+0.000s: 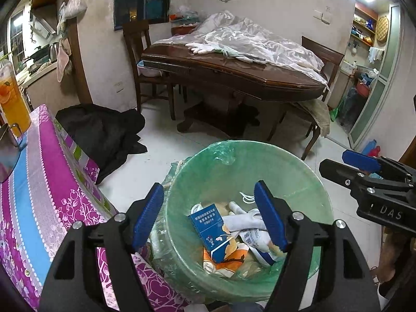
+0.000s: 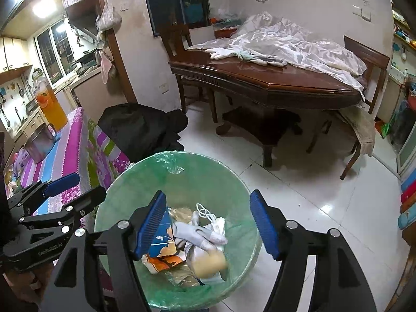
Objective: Collect trash
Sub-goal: 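Open both tools over the green bin to drop the box and sponge, then return both tools to the table over the remaining trash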
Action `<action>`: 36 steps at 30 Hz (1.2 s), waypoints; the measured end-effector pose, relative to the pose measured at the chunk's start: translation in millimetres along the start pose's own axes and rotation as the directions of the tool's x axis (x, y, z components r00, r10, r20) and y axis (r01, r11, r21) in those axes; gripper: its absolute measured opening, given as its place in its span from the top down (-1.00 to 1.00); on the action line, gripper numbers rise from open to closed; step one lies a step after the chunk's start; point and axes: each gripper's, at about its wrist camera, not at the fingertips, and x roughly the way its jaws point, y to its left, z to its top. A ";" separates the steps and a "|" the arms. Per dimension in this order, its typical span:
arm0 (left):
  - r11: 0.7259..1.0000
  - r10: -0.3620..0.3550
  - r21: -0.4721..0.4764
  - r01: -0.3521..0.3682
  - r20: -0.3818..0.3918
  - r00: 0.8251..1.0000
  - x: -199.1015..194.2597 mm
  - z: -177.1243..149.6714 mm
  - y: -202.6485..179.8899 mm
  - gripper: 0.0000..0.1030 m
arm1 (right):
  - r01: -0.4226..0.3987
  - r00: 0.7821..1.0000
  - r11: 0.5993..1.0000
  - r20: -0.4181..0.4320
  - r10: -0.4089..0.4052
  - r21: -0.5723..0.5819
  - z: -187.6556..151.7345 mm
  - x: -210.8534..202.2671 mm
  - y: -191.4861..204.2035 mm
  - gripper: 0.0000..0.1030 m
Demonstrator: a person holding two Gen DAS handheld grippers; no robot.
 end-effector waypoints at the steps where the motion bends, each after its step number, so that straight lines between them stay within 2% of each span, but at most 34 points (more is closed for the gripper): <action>1: 1.000 0.000 0.000 0.000 0.001 1.000 -0.6 -0.1 -0.2 -0.34 | 0.000 1.000 1.000 0.002 0.000 -0.001 0.5 -1.2 -0.1 -0.32; 9: 1.000 0.006 -0.001 -0.006 0.009 1.000 -9.6 -2.9 4.5 -0.34 | -0.005 0.999 1.000 0.043 0.006 -0.018 2.8 -19.9 6.0 -0.32; 13: 0.999 0.041 -0.007 -0.041 0.034 0.999 -33.0 -12.0 24.4 -0.34 | -0.063 0.991 0.996 0.118 0.070 -0.065 -2.1 -46.7 34.3 -0.43; 18: 0.988 0.143 -0.072 -0.138 0.081 0.986 -86.4 -36.8 86.3 -0.34 | -0.176 0.962 0.971 0.184 0.204 -0.160 -11.2 -70.8 91.6 -0.53; 22: 0.953 0.266 -0.175 -0.247 0.098 0.959 -141.4 -71.2 160.2 -0.34 | -0.281 0.931 0.929 0.164 0.325 -0.241 -16.2 -73.6 147.9 -0.58; 24: 0.914 0.348 -0.252 -0.317 0.087 0.933 -174.6 -94.4 206.3 -0.34 | -0.322 0.918 0.905 0.144 0.370 -0.278 -19.7 -71.8 176.8 -0.59; 28: 0.805 0.494 -0.393 -0.445 0.028 0.869 -236.8 -146.0 297.2 -0.37 | -0.401 0.892 0.854 0.074 0.447 -0.331 -30.4 -62.4 235.5 -0.59; 29: 0.761 0.531 -0.438 -0.479 -0.004 0.847 -253.5 -161.1 325.9 -0.37 | -0.415 0.886 0.842 0.058 0.460 -0.344 -33.9 -61.2 249.0 -0.59; 31: 0.679 0.577 -0.526 -0.512 -0.047 0.815 -282.2 -185.7 374.0 -0.37 | -0.451 0.870 0.811 0.020 0.493 -0.374 -41.8 -58.4 281.4 -0.59; 32: 0.626 0.597 -0.581 -0.521 -0.073 0.799 -298.8 -201.0 404.9 -0.37 | -0.461 0.865 0.800 0.008 0.502 -0.384 -45.8 -57.8 293.3 -0.59; 35: 0.528 0.590 -0.682 -0.505 -0.133 0.796 -321.3 -230.7 468.4 -0.37 | -0.504 0.842 0.755 -0.041 0.539 -0.419 -57.5 -56.4 334.5 -0.59; 36: 0.517 0.581 -0.696 -0.498 -0.142 0.802 -322.7 -236.7 479.5 -0.37 | -0.513 0.836 0.744 -0.053 0.546 -0.428 -62.0 -57.5 345.5 -0.59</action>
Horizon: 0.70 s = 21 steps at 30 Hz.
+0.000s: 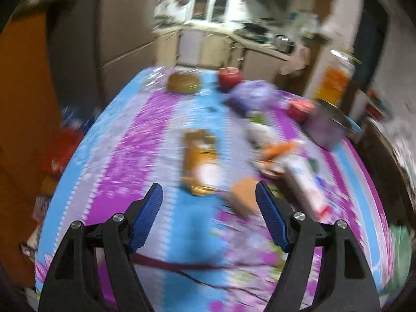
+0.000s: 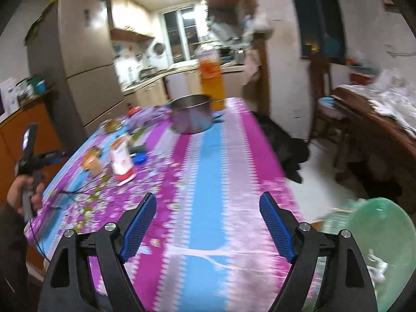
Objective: Collect trash
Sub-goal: 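Return both tools to the table over the remaining trash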
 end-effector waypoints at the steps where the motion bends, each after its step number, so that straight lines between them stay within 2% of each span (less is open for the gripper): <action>1: 1.000 -0.014 -0.013 0.014 -0.019 1.000 7.9 4.1 9.1 -0.37 | -0.015 1.000 1.000 -0.008 0.014 -0.011 0.6 6.0 10.3 -0.59; 3: 1.000 -0.013 -0.016 0.012 -0.043 0.999 23.1 9.7 16.7 -0.34 | -0.038 0.999 0.999 -0.022 0.038 -0.032 0.1 17.1 26.3 -0.59; 4: 1.000 -0.006 0.013 0.006 -0.048 0.999 29.5 11.5 13.5 -0.20 | -0.048 0.998 0.998 -0.032 0.047 -0.041 -0.6 22.3 33.5 -0.59; 7: 0.993 -0.028 0.111 0.035 -0.058 0.998 40.3 10.8 -1.6 0.02 | -0.077 0.996 0.995 -0.059 0.073 -0.068 -2.2 36.4 52.9 -0.59; 10: 0.983 -0.040 0.179 0.047 -0.046 0.998 51.8 16.5 -12.0 0.07 | -0.095 0.992 0.993 -0.086 0.088 -0.076 -4.3 52.4 65.4 -0.59; 14: 0.982 -0.050 0.176 0.062 -0.075 0.996 80.0 32.6 -18.4 0.07 | -0.114 0.989 0.990 -0.105 0.105 -0.078 -5.5 68.9 80.7 -0.59; 17: 0.976 0.018 0.219 0.010 -0.124 0.992 107.6 33.3 -22.3 0.07 | -0.123 0.988 0.989 -0.108 0.114 -0.077 -6.2 73.0 87.7 -0.59; 19: 0.975 0.037 0.224 -0.003 -0.147 0.988 112.9 30.8 -18.8 0.07 | -0.120 0.987 0.990 -0.113 0.112 -0.071 -5.4 77.8 86.8 -0.59; 21: 0.968 -0.039 0.233 0.091 -0.219 0.975 111.8 21.5 -18.6 0.07 | -0.119 0.987 0.991 -0.119 0.111 -0.059 -6.4 81.4 83.6 -0.59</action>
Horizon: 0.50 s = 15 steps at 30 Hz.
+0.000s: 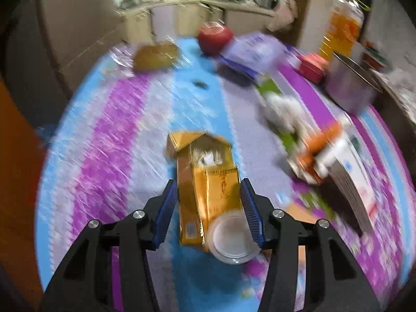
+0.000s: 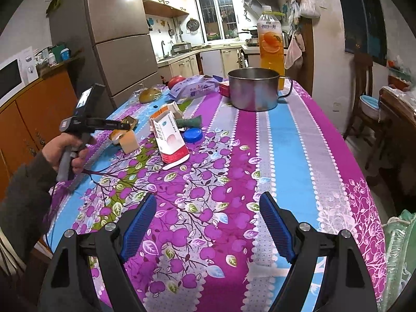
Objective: Collect trash
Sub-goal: 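Return both tools to the table over the remaining trash, then grasp the gold packet with the left tool while the right tool grasps a beige sponge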
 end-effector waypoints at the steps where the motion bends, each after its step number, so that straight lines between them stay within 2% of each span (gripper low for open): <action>1: 0.998 -0.049 0.025 0.049 -0.014 0.999 -1.6 -5.1 -3.5 0.10 | -0.004 1.000 1.000 -0.003 0.004 0.008 0.2 2.4 -1.3 -0.59; 3: 0.981 -0.182 0.059 0.184 -0.038 0.983 -10.9 -17.5 -9.9 0.10 | -0.006 1.000 1.000 -0.003 0.006 0.011 0.9 5.6 -1.5 -0.59; 6: 0.918 -0.396 0.015 0.396 0.027 0.918 -41.5 -26.8 2.2 0.10 | -0.012 1.000 1.000 -0.003 0.012 0.004 2.8 9.3 0.8 -0.59; 8: 0.904 -0.424 -0.008 0.428 0.112 0.899 -64.0 -32.2 13.6 0.10 | -0.019 1.000 1.000 -0.003 0.019 0.000 3.6 12.0 3.3 -0.59; 9: 0.906 -0.417 -0.018 0.422 0.125 0.900 -68.0 -34.1 16.5 0.10 | -0.021 1.000 1.000 -0.006 0.021 -0.001 3.9 13.6 4.2 -0.59; 11: 0.947 -0.315 -0.026 0.322 0.138 0.939 -72.5 -38.4 17.8 0.09 | -0.027 1.000 1.000 -0.010 0.027 -0.009 4.3 17.7 7.7 -0.59; 12: 0.961 -0.273 -0.013 0.277 0.133 0.953 -72.4 -40.2 15.3 0.07 | -0.030 0.999 0.999 -0.012 0.030 -0.012 4.0 19.1 8.8 -0.59; 14: 0.966 -0.259 0.017 0.259 0.116 0.959 -69.1 -41.5 9.2 0.05 | -0.037 0.999 0.999 -0.017 0.037 -0.013 2.8 22.1 10.7 -0.59; 15: 0.968 -0.253 0.022 0.252 0.116 0.961 -66.8 -41.4 8.4 -0.07 | -0.041 0.999 0.999 -0.020 0.040 -0.011 1.7 23.3 11.4 -0.59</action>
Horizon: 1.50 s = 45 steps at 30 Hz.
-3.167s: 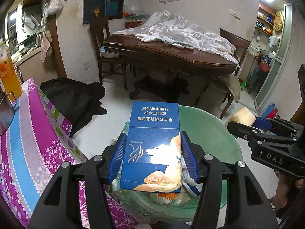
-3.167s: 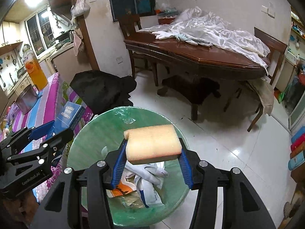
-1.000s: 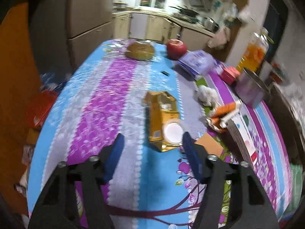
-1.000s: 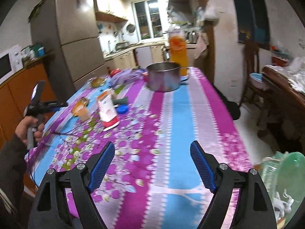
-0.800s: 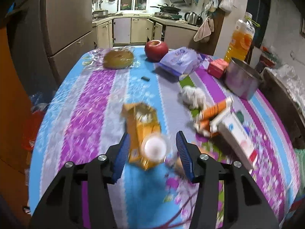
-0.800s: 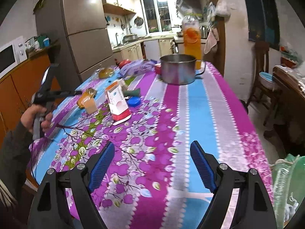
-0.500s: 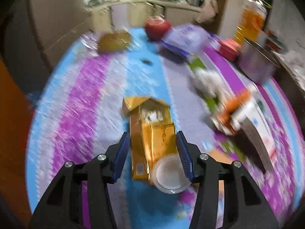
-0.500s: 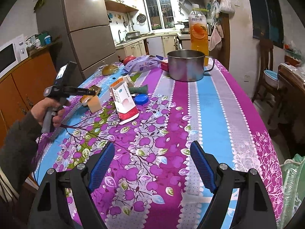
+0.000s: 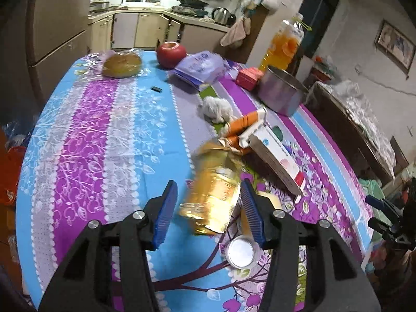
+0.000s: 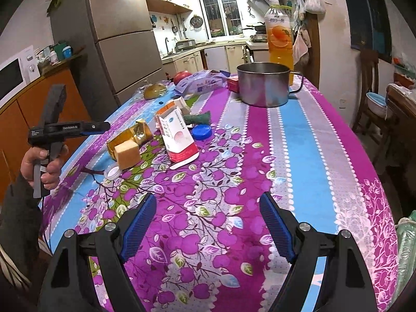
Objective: Collect trash
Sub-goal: 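Grasp the gold packet with the left tool while the right tool grasps a beige sponge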
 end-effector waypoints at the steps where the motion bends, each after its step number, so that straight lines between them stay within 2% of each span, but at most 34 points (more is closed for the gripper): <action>1: 1.000 0.015 0.004 -0.015 0.009 1.000 2.1 0.9 -1.8 -0.25 | -0.004 1.000 1.000 -0.003 0.004 0.001 -2.2 0.3 1.0 -0.59; 3: 0.999 0.040 -0.005 -0.040 0.036 0.999 5.5 4.5 0.2 -0.51 | -0.009 1.000 1.000 -0.012 0.009 0.003 -6.6 2.2 2.5 -0.59; 4: 0.999 0.045 -0.010 -0.045 0.033 0.998 7.3 6.0 2.5 -0.55 | -0.010 1.000 1.000 -0.017 0.010 0.003 -8.8 2.8 2.9 -0.59; 6: 0.997 0.079 -0.021 -0.079 0.012 0.997 18.6 9.4 5.0 -0.56 | -0.014 0.999 1.000 -0.029 0.014 0.006 -12.6 4.9 3.5 -0.59; 10: 0.991 0.130 0.035 -0.128 -0.054 0.990 46.8 5.3 -0.2 -0.55 | -0.020 0.999 1.000 -0.040 0.020 -0.001 -15.6 7.1 5.3 -0.59; 11: 0.990 0.133 0.048 -0.130 -0.060 0.989 50.1 3.0 -1.5 -0.52 | -0.023 0.999 1.000 -0.041 0.022 -0.002 -16.1 6.6 5.8 -0.59; 13: 0.993 0.113 0.052 -0.109 -0.075 0.991 53.8 0.4 -2.9 -0.24 | -0.029 0.999 1.000 -0.047 0.029 -0.006 -15.9 8.5 7.3 -0.59; 21: 0.996 0.080 0.048 -0.076 -0.083 0.993 61.1 -1.4 -11.0 0.41 | -0.090 0.994 0.996 -0.060 0.088 -0.027 -7.4 19.2 25.5 -0.59; 24: 0.992 0.106 0.068 -0.102 -0.066 0.992 58.5 -5.2 -18.9 0.44 | -0.132 0.989 0.990 -0.072 0.128 -0.049 0.9 28.8 37.4 -0.58; 26: 0.990 0.126 0.067 -0.123 -0.044 0.991 52.5 -8.0 -18.6 0.45 | -0.167 0.983 0.983 -0.084 0.161 -0.072 8.4 37.7 48.2 -0.49; 29: 0.991 0.135 0.014 -0.135 0.000 0.991 37.7 -11.8 -9.2 0.45 | -0.245 0.965 0.965 -0.124 0.232 -0.098 24.3 63.2 70.6 -0.40; 32: 0.986 0.161 -0.047 -0.160 0.040 0.986 22.4 -17.6 3.9 0.45 | -0.295 0.948 0.941 -0.171 0.268 -0.164 37.7 89.7 97.9 -0.40; 38: 0.981 0.152 -0.135 -0.140 0.086 0.985 5.0 -25.8 19.0 0.45 | -0.322 0.940 0.897 -0.218 0.264 -0.304 60.5 132.9 139.9 -0.40; 45: 0.984 0.125 -0.139 -0.113 0.086 0.988 10.4 -26.0 19.4 0.45 | -0.333 0.932 0.890 -0.253 0.260 -0.311 74.3 167.5 148.0 -0.40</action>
